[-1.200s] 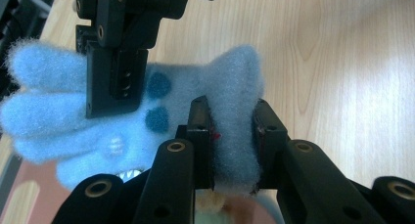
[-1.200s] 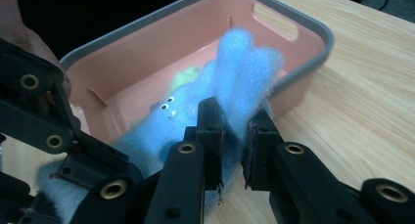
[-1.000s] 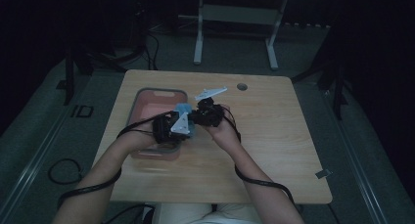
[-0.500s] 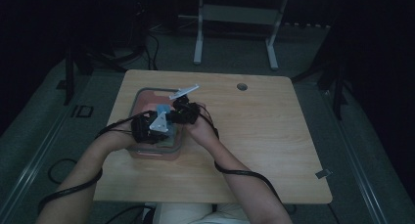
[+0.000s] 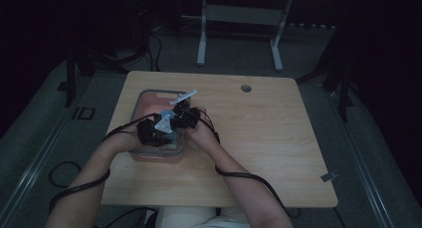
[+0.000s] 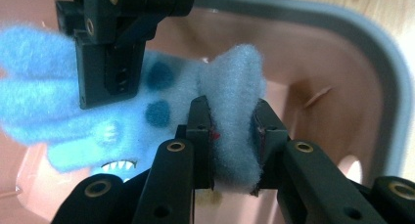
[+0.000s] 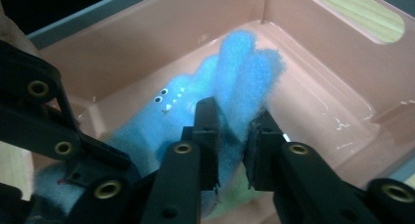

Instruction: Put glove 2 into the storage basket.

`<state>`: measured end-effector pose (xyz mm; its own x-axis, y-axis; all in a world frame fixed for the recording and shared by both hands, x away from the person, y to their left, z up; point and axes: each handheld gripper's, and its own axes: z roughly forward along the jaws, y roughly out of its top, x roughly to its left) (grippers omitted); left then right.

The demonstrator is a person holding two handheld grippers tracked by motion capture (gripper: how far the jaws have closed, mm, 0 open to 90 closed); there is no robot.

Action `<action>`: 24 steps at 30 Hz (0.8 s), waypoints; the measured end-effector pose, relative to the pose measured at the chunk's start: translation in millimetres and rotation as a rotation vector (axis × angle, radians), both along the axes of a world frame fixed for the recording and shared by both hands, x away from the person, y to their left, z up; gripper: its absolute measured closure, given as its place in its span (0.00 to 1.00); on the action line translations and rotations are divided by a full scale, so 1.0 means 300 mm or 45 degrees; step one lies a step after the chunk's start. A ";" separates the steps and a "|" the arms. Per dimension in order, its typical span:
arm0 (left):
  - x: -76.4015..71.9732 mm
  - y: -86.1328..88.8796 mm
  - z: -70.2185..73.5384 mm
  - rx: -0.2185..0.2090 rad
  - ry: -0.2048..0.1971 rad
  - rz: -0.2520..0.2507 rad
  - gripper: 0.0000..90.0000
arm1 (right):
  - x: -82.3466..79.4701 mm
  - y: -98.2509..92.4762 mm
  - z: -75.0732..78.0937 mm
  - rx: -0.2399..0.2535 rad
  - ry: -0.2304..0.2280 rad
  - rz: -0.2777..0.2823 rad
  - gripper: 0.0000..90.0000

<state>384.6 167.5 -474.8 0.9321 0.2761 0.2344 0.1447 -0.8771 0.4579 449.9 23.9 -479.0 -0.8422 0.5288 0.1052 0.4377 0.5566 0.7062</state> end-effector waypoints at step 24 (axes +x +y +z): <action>0.011 0.046 0.047 -0.155 0.018 0.216 0.22 | -0.028 -0.151 0.095 0.218 -0.032 0.011 0.22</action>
